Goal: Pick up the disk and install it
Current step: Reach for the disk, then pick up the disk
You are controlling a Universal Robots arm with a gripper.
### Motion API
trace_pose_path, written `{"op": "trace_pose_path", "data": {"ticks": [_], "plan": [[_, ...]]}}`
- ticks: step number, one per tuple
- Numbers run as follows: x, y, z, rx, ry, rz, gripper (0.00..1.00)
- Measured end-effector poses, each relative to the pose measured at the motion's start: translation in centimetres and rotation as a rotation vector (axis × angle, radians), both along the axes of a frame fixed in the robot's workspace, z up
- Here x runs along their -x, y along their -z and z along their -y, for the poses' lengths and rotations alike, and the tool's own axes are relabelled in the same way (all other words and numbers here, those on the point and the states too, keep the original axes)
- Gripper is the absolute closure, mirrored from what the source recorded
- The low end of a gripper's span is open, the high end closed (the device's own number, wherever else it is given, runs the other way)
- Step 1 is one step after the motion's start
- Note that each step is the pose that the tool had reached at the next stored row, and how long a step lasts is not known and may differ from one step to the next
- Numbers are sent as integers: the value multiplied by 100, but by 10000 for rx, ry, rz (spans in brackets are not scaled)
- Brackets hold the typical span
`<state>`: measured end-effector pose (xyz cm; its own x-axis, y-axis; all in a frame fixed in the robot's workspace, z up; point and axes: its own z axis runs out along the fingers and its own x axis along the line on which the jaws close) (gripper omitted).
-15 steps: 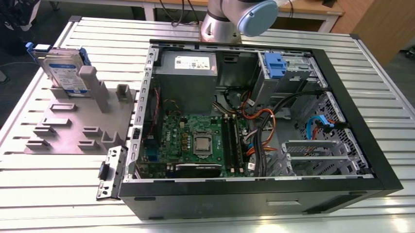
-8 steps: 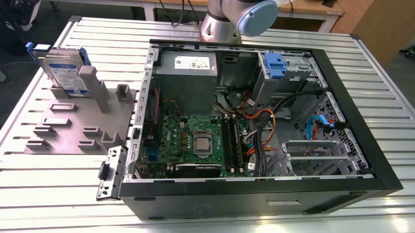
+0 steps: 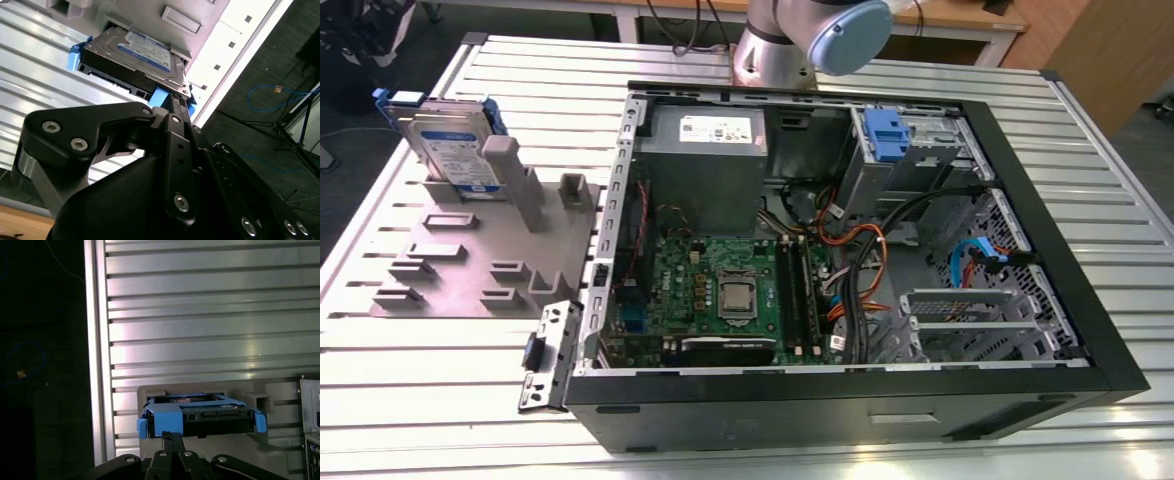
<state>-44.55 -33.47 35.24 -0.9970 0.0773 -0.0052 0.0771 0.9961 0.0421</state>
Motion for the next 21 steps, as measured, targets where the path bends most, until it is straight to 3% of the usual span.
{"op": "trace_pose_path", "data": {"ticks": [21], "plan": [[-2,21,0,0,-134,-3,89]]}}
